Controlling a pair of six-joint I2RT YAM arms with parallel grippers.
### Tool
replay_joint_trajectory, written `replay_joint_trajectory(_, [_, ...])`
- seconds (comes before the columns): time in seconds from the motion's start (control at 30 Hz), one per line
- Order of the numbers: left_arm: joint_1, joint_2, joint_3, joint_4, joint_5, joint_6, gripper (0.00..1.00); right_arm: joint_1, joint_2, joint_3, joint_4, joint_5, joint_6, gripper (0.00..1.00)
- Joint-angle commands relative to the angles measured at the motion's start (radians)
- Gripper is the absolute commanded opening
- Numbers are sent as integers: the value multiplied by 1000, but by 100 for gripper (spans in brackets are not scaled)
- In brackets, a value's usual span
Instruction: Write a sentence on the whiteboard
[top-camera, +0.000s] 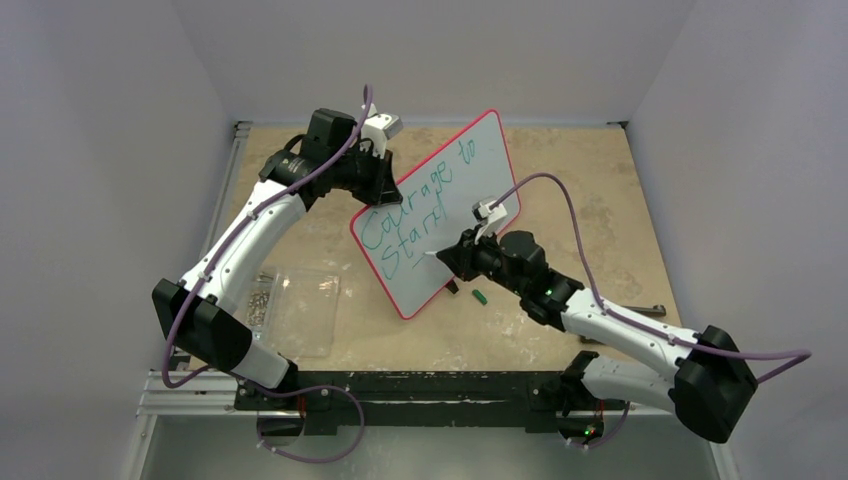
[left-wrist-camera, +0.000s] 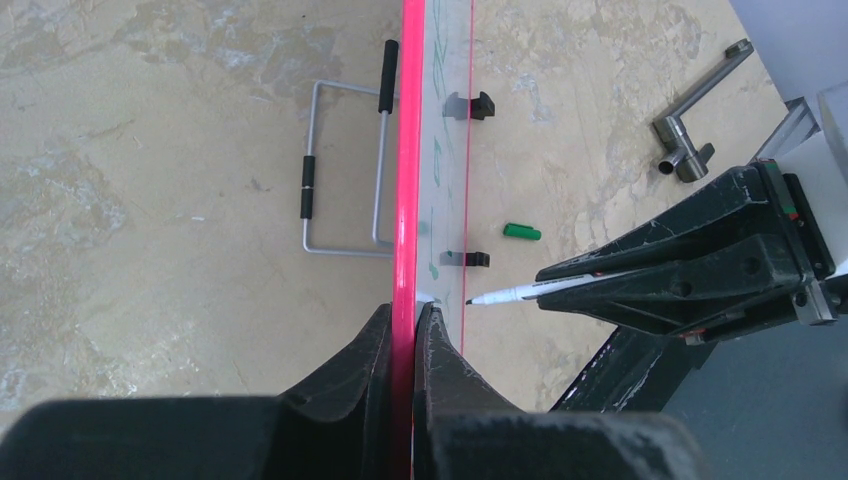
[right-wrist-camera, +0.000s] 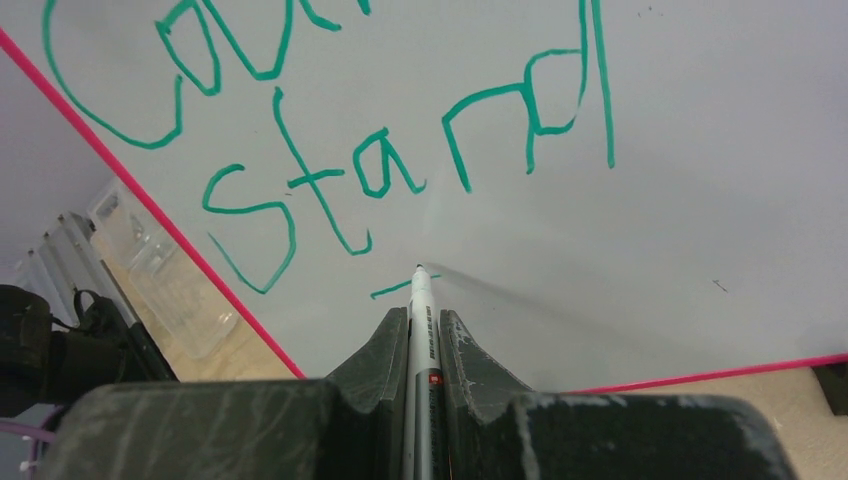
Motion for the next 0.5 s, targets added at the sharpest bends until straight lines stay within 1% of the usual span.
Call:
replay_joint_trajectory(0.0, [14,-19,-3,-47,-208,81,0,2,-12,60,46,-56,-19,0])
replay_joint_trajectory(0.47, [14,-19,-3,-45,-204,79,0,2,66,86,74,-94,-15,0])
